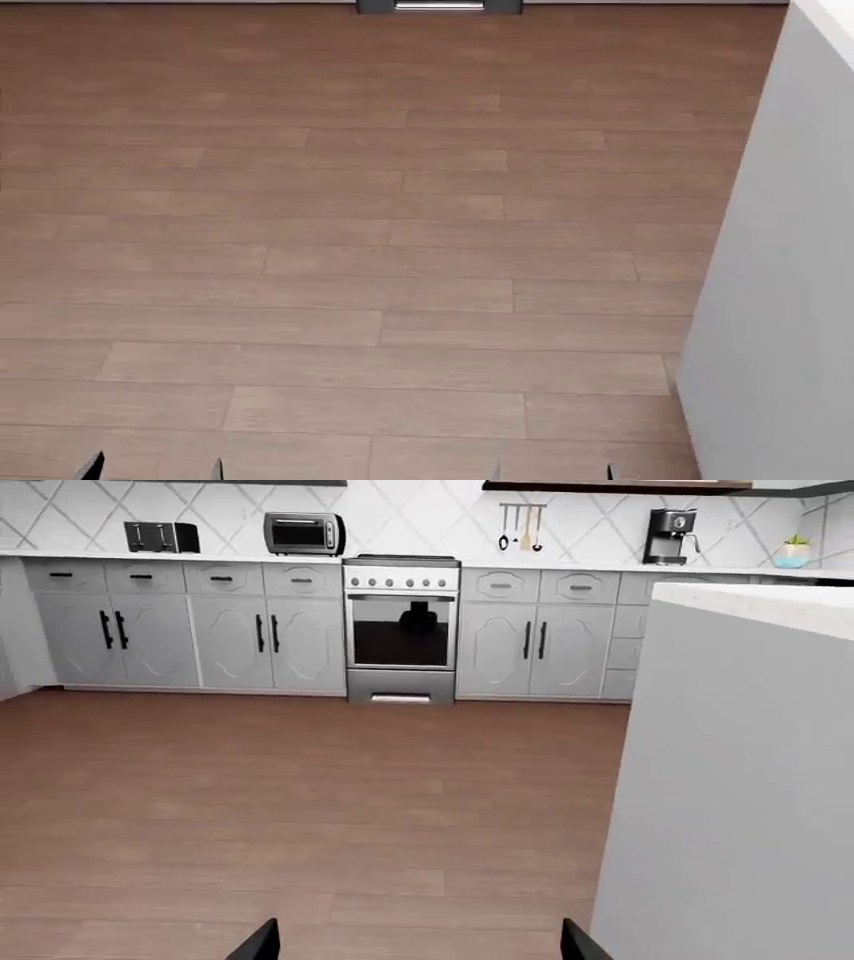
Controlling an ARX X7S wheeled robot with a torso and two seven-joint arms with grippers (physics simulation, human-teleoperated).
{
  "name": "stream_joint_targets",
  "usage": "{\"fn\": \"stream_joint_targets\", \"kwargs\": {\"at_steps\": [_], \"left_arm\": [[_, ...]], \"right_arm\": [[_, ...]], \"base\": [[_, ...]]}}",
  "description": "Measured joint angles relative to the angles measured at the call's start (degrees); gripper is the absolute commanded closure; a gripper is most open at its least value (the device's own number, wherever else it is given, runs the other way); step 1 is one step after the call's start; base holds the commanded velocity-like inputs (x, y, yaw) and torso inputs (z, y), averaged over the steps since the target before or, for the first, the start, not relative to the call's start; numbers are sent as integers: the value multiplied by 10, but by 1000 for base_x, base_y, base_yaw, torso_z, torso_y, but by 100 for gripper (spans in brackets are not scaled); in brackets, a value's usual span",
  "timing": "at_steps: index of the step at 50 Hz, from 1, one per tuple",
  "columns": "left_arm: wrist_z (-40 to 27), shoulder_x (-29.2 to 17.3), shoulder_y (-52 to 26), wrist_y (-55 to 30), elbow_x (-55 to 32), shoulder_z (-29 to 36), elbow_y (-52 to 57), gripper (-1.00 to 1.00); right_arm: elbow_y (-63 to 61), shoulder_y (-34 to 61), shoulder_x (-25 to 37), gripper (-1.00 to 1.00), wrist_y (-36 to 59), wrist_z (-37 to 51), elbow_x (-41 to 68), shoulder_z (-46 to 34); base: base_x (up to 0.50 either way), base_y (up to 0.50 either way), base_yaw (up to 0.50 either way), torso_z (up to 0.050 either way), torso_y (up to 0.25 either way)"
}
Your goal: Place the cup inside the bowl on the dining table and move the bowl to any counter.
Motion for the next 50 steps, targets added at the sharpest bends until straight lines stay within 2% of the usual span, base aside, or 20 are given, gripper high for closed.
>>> {"fn": "stream_joint_targets", "kwargs": {"at_steps": [43, 50], "left_arm": [[-13, -8, -3, -1, -9, 13, 3, -100], [-14, -11, -2, 0, -11, 14, 3, -100]], "right_arm": [[5, 5, 8, -100, 4, 13, 10, -12], [5, 6, 8, -100, 10, 15, 13, -15]], "base": [[-500, 7, 0, 0, 0], [-495, -287, 0, 0, 0]]}}
